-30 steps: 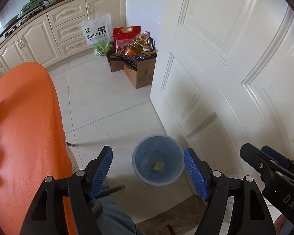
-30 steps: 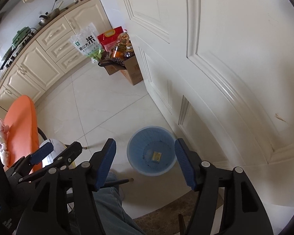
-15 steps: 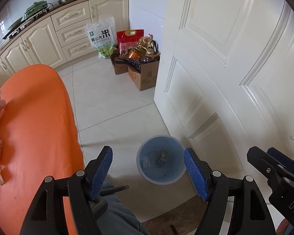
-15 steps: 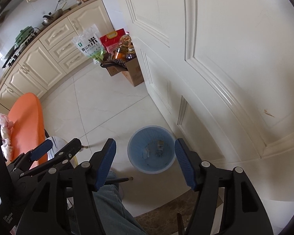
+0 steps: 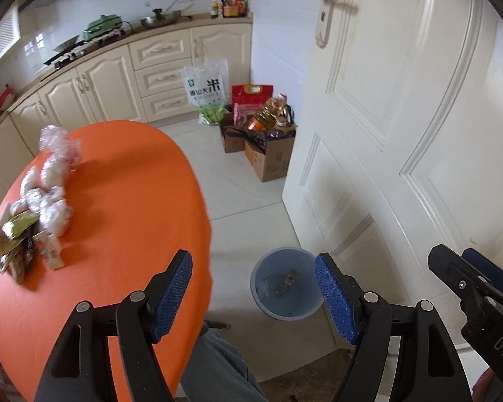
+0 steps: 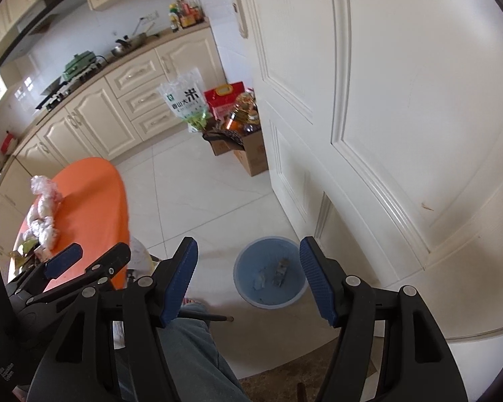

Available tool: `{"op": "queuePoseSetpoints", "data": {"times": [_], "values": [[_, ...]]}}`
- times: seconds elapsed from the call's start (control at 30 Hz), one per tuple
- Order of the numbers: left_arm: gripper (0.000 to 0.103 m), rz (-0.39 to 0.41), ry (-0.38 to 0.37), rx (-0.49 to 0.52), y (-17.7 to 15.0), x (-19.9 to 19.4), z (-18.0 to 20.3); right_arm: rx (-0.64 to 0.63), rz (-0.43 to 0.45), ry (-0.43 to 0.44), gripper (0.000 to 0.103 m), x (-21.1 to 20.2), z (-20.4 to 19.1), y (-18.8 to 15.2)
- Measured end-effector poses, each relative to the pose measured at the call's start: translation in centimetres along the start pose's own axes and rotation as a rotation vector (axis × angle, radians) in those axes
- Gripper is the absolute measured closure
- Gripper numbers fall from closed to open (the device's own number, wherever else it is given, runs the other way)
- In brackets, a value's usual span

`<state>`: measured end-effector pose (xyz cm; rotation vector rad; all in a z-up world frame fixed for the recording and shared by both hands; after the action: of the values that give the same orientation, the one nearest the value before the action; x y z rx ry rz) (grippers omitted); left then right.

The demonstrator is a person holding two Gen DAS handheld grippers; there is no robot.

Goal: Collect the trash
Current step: 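Move both tools back toward the trash pile on the table, then grasp the small paper packet with the right tool while the left tool grasps the ginger root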

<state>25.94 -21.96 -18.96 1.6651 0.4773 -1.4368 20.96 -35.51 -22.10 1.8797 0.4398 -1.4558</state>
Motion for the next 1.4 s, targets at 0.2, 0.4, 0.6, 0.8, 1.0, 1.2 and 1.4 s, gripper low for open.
{"op": "queuePoseSetpoints", "data": {"times": [0.2, 0.4, 0.6, 0.8, 1.0, 1.2, 1.4], "values": [[0.024, 0.08, 0.041, -0.082, -5.2, -4.7, -2.8, -0.079, 0.071, 0.04, 0.023, -3.6, -3.1, -2.2], [0.024, 0.147, 0.101, -0.165, -11.4, -9.1, -5.9, -0.16, 0.104, 0.076, 0.015, -5.8, -7.1, -5.0], [0.02, 0.19, 0.163, -0.267, -17.4, -13.4, -9.6, -0.231, 0.129, 0.13, 0.005, -7.1, -11.3, -7.5], [0.019, 0.211, 0.222, -0.381, -21.0, -15.9, -13.6, -0.311, 0.101, 0.176, 0.003, -6.2, -16.1, -8.6], [0.016, 0.2, 0.256, -0.461, -20.6, -16.5, -16.9, -0.395, 0.058, 0.186, 0.003, -4.0, -21.2, -8.7], [0.016, 0.159, 0.248, -0.526, -18.3, -14.9, -21.3, -0.496, 0.0, 0.172, 0.003, 0.1, -27.1, -7.8], [0.016, 0.086, 0.236, -0.594, -15.6, -11.0, -26.6, -0.554, -0.069, 0.143, 0.003, 5.6, -32.3, -6.0]]}}
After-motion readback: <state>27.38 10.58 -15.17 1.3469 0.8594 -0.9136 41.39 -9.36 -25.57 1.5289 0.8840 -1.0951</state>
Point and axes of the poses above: each gripper's, at about its wrist camera, not at the fingertips, and x roughly the way its jaws point, z to its right, y to its top, the point moved 7 cm from there along x, roughly the way its jaws point, and after that the axes turned 15 degrees about -z, right-handed, at the moved point
